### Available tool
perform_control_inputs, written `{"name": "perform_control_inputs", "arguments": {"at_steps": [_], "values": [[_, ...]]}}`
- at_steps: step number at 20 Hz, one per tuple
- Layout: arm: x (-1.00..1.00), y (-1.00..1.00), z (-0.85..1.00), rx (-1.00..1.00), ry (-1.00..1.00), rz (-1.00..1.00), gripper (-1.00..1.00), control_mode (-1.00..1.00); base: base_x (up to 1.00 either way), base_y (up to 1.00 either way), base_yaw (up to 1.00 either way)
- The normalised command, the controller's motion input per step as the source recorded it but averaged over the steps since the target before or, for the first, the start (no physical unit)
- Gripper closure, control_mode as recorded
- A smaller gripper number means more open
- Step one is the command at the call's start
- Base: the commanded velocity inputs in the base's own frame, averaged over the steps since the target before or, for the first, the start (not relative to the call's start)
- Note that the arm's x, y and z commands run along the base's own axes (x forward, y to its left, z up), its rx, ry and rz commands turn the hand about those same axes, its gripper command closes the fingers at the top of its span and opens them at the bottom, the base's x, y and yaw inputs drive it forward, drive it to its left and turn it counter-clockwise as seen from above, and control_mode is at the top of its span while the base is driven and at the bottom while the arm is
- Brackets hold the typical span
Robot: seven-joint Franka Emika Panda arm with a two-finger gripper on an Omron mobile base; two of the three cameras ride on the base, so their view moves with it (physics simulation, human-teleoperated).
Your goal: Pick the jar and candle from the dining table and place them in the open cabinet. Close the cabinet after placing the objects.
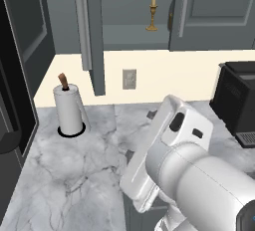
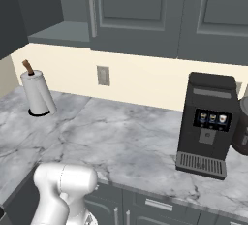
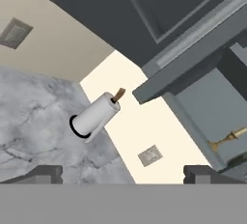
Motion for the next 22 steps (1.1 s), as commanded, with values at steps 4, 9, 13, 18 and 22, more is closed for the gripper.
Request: {"name": "perform_control_inputs", "arguments": {"at_steps": [4,9,13,18,22], "values": [[-0.06,0.30,0.14,-0.14,-0.08,0.03,-1.00,-1.00,0.00,0.00,0.00],[0.00,0.22,0.17,-0.10,-0.03,0.01,-1.00,-1.00,0.00,0.00,0.00],[0.14,0.12,0.22,-0.07,0.00,0.00,-1.00,-1.00,0.00,0.00,0.00],[0.19,0.08,0.21,-0.06,0.00,0.00,-1.00,-1.00,0.00,0.00,0.00],[0.29,0.02,0.18,-0.06,0.00,0.00,-1.00,-1.00,0.00,0.00,0.00]]}}
